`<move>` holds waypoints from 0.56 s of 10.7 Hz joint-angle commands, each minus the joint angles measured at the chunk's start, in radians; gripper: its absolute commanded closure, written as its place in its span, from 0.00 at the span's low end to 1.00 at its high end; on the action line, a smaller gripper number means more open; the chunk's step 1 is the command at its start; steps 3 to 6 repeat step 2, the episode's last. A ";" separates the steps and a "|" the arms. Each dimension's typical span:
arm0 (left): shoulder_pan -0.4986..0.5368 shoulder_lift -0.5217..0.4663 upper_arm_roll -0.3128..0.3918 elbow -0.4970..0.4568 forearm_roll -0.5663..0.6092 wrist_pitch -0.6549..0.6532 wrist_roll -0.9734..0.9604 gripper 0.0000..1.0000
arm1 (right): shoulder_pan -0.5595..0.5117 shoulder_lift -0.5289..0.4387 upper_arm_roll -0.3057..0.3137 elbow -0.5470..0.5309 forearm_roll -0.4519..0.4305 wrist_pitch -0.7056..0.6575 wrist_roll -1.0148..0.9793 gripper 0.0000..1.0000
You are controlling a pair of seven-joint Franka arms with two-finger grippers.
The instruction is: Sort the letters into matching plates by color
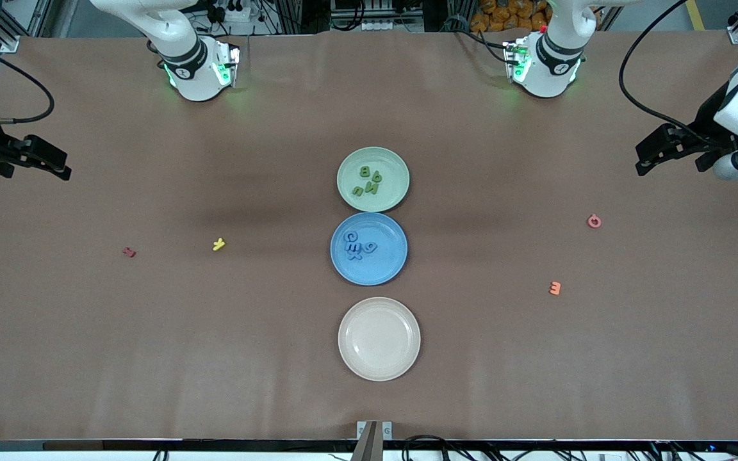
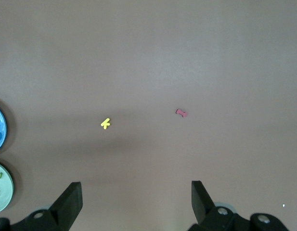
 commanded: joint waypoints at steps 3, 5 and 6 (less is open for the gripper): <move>-0.009 0.002 0.009 0.011 -0.012 -0.017 0.023 0.00 | 0.003 0.012 0.001 0.026 -0.014 -0.020 -0.009 0.00; -0.009 0.002 0.009 0.011 -0.012 -0.017 0.023 0.00 | 0.003 0.012 0.001 0.026 -0.014 -0.020 -0.009 0.00; -0.009 0.002 0.009 0.011 -0.012 -0.017 0.023 0.00 | 0.003 0.012 0.001 0.026 -0.014 -0.020 -0.009 0.00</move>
